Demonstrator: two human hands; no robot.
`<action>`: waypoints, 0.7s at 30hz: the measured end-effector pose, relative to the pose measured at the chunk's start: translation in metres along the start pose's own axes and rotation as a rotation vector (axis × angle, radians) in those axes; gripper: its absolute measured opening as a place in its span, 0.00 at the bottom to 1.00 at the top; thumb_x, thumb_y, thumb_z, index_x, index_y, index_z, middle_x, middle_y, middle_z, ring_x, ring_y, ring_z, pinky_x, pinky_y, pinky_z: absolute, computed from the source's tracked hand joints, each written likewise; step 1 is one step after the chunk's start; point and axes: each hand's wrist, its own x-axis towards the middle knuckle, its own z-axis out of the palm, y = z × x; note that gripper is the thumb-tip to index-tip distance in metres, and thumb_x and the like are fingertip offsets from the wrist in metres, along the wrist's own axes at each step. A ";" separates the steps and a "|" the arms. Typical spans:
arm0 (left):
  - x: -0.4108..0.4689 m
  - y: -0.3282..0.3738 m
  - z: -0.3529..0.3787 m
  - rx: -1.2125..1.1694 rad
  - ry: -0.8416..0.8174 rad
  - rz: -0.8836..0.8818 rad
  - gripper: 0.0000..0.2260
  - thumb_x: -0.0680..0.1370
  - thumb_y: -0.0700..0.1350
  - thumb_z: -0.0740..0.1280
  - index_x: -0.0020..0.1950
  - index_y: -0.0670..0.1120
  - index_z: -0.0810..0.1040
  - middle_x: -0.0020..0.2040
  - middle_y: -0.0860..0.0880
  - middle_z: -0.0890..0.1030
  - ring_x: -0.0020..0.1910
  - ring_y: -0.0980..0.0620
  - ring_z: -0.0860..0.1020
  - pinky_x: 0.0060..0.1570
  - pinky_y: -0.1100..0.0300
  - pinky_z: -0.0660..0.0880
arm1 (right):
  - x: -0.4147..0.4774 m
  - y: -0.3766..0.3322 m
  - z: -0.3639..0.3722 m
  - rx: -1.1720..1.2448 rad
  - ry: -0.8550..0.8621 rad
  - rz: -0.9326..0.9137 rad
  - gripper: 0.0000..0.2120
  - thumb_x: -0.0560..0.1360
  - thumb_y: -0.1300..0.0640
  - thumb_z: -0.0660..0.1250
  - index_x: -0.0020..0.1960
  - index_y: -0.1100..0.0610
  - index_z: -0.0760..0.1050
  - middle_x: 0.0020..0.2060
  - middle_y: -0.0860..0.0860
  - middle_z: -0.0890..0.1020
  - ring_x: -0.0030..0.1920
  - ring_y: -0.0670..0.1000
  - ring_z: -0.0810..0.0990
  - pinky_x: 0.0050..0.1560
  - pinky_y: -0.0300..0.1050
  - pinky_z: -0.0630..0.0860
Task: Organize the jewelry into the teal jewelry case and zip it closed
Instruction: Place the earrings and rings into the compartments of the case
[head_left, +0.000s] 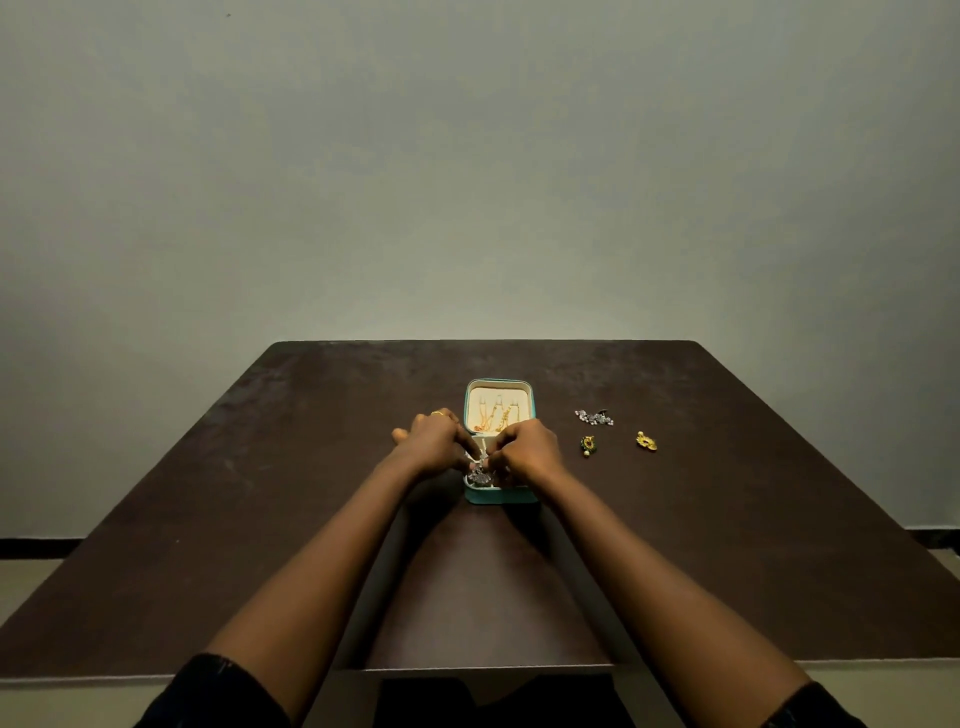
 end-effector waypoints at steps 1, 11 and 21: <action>0.002 -0.001 0.001 -0.025 0.008 -0.003 0.10 0.72 0.47 0.72 0.53 0.55 0.82 0.60 0.51 0.72 0.63 0.48 0.67 0.52 0.52 0.60 | 0.001 0.000 0.001 -0.006 -0.008 -0.005 0.04 0.67 0.67 0.72 0.37 0.59 0.82 0.39 0.59 0.83 0.42 0.54 0.80 0.53 0.52 0.80; 0.009 -0.007 0.008 -0.155 0.002 -0.057 0.06 0.74 0.46 0.70 0.48 0.49 0.84 0.53 0.51 0.82 0.57 0.50 0.74 0.63 0.41 0.61 | -0.003 0.003 0.006 -0.253 -0.044 -0.110 0.10 0.70 0.60 0.70 0.51 0.58 0.83 0.48 0.59 0.84 0.52 0.56 0.80 0.50 0.45 0.76; 0.014 0.004 0.012 -0.088 0.061 -0.150 0.11 0.76 0.53 0.66 0.54 0.49 0.82 0.65 0.48 0.70 0.66 0.44 0.65 0.62 0.45 0.61 | 0.017 0.010 -0.011 -0.098 0.159 -0.040 0.08 0.71 0.62 0.70 0.49 0.58 0.84 0.50 0.56 0.85 0.52 0.53 0.81 0.53 0.46 0.78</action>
